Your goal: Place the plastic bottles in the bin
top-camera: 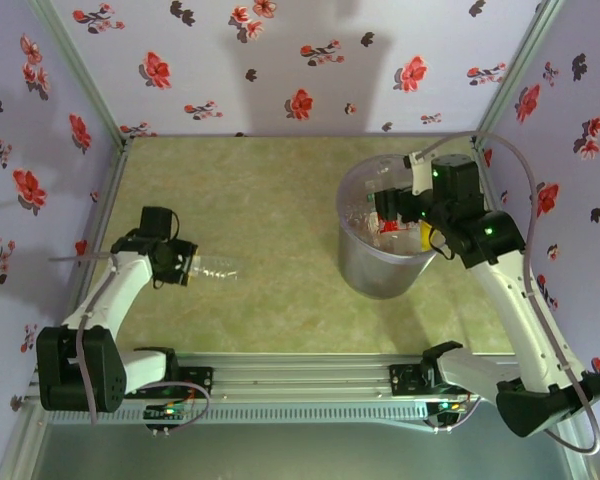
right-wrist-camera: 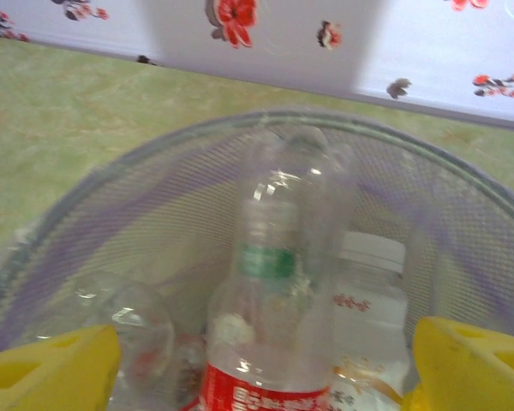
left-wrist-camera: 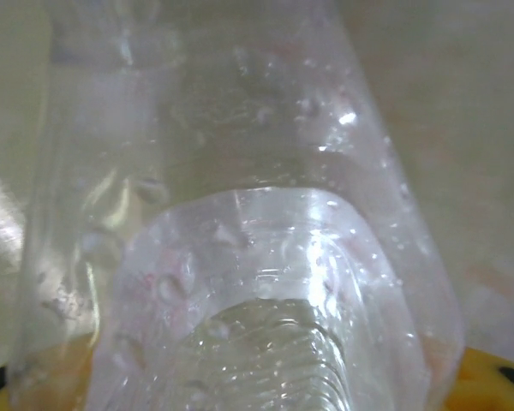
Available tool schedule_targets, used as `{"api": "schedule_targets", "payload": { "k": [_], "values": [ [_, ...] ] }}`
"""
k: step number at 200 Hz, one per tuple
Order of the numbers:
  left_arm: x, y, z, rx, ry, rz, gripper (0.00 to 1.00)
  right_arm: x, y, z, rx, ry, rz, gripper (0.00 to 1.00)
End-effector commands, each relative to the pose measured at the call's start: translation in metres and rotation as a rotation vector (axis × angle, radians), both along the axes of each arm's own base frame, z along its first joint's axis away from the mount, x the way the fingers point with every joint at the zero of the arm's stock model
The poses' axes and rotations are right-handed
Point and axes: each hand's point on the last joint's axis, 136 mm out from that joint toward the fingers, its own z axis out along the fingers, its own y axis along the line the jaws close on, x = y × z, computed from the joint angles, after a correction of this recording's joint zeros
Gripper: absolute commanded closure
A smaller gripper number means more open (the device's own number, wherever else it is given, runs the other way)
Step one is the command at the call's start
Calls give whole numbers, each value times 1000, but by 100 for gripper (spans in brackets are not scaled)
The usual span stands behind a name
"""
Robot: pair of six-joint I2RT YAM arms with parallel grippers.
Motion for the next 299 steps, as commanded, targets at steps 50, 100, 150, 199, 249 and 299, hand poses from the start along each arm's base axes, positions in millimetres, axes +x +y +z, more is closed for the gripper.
{"api": "schedule_targets", "payload": {
  "k": [50,100,150,199,249,299],
  "values": [
    [101,-61,135,49,-634,-539,84,-7,109,38,97,8,234,11],
    [112,-104,182,-114,-869,-712,100,-12,221,26,207,102,471,11],
    [102,-140,196,-236,-945,-872,100,6,268,-5,204,198,533,10],
    [99,-151,202,-229,-961,-919,100,20,289,-39,182,287,512,9],
    [102,-155,204,-243,-971,-909,100,20,307,-65,179,353,525,21],
    [104,-154,203,-249,-977,-897,82,26,303,-63,161,315,499,45]
  ]
}}
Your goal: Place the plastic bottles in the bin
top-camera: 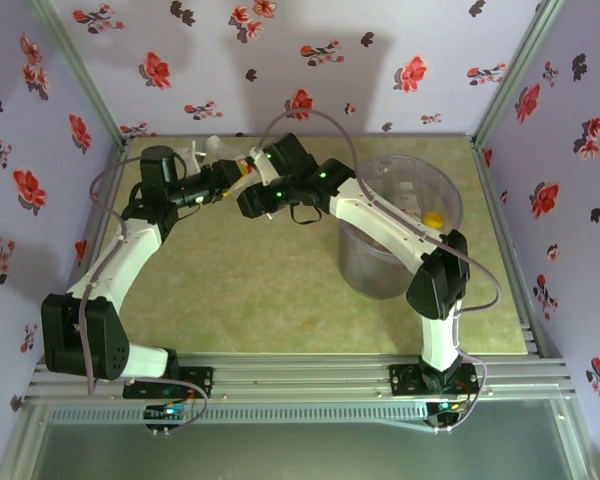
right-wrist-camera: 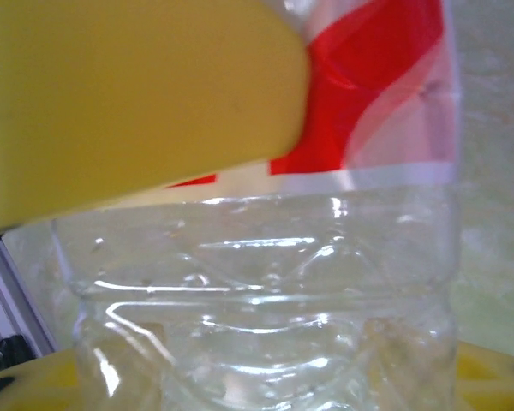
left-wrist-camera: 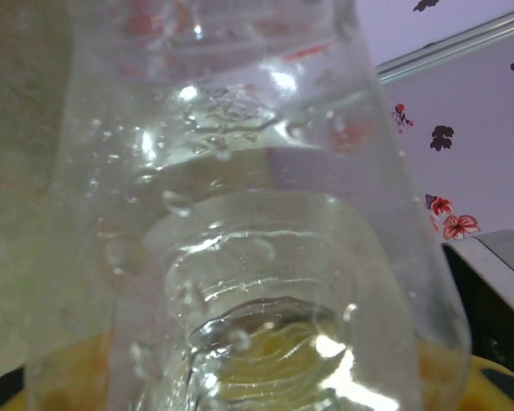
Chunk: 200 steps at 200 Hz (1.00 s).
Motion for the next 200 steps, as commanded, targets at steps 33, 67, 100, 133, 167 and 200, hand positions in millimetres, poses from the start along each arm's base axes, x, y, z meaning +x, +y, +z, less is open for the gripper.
{"api": "schedule_targets", "payload": {
  "k": [33,67,100,133,167,200],
  "values": [
    [-2,2,13,-8,-49,-10,2,5,1,17,23,-57,-19,54],
    [-12,28,20,-1,-58,50,0,13,-3,22,24,-76,-51,58],
    [-22,64,7,25,-22,137,0,23,-29,54,31,-152,-118,61],
    [-21,72,-5,-14,-6,173,0,22,-83,96,-21,-258,-217,65],
    [-12,64,-7,-47,-30,162,0,9,-161,135,-57,-363,-370,65],
    [-6,36,-9,-19,-40,78,1,-5,-255,150,-147,-438,-592,65]
  ]
}}
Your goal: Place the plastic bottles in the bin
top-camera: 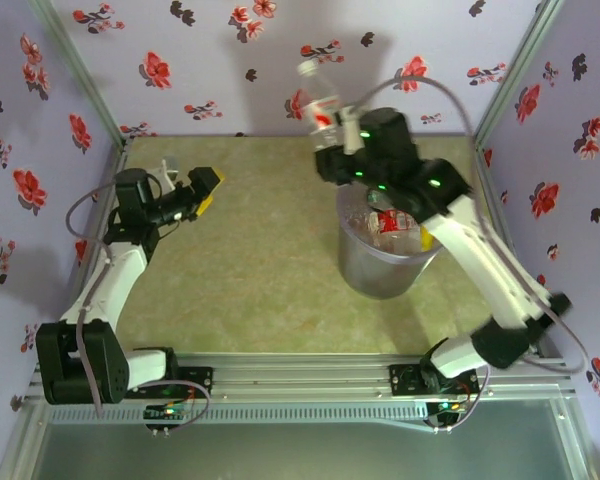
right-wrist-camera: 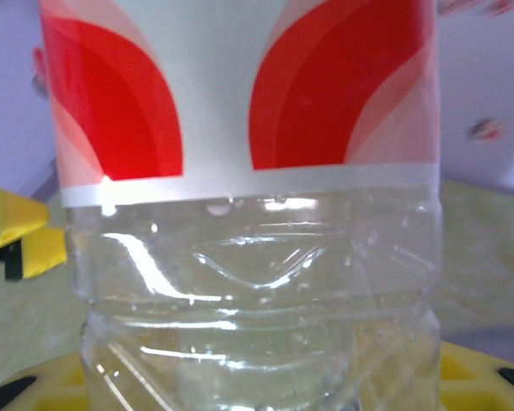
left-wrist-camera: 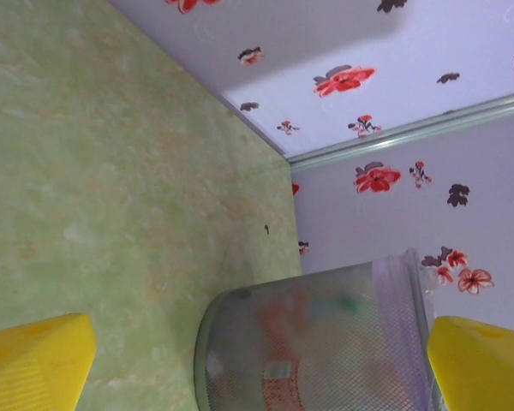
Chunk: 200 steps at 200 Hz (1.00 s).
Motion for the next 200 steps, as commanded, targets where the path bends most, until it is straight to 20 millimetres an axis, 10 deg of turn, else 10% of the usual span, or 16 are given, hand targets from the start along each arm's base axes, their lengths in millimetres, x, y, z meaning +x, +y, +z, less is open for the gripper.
{"api": "schedule_targets", "payload": {
  "k": [1,40,148,200],
  "values": [
    [6,-21,17,6,-77,-68,1,-5,-73,-9,-130,-20,-212,65],
    [12,-39,8,20,-72,-110,1,-12,-176,-39,-175,25,-488,65],
    [15,-44,0,13,-47,-110,3,-30,-186,-122,-134,195,-498,61],
    [15,-43,-1,21,-56,-111,2,-40,-200,-85,-226,152,-506,5]
  ]
}}
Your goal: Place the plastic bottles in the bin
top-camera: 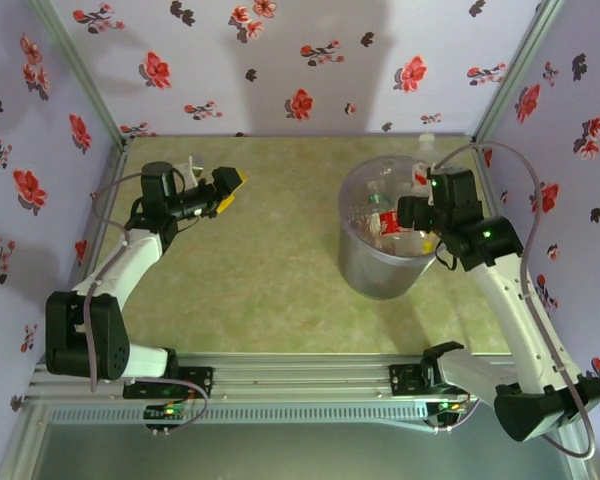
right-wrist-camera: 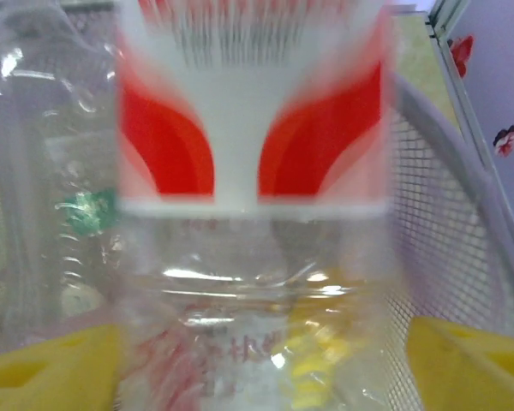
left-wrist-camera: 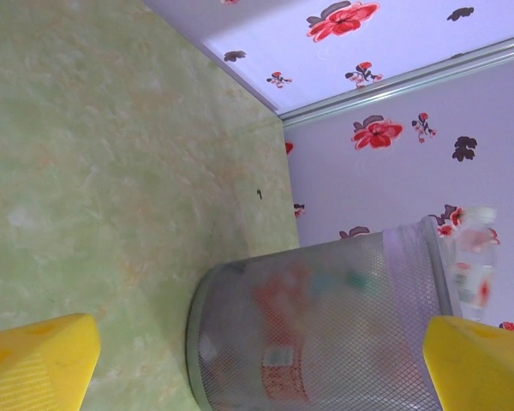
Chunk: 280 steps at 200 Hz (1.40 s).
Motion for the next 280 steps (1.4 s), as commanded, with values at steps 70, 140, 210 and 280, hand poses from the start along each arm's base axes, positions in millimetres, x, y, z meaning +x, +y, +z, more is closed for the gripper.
{"api": "schedule_targets", "payload": {
  "k": [70,140,210,280],
  "values": [
    [2,3,14,5,-71,7,2,45,-2,45,-119,-62,-1,30],
    [-1,15,5,14,-54,33,1,38,6,-18,3,40,7,45],
    [0,15,7,14,-60,36,1,40,5,44,56,-103,13,31],
    [-2,22,4,25,-58,49,0,17,-72,50,48,-101,-250,29]
  ]
}}
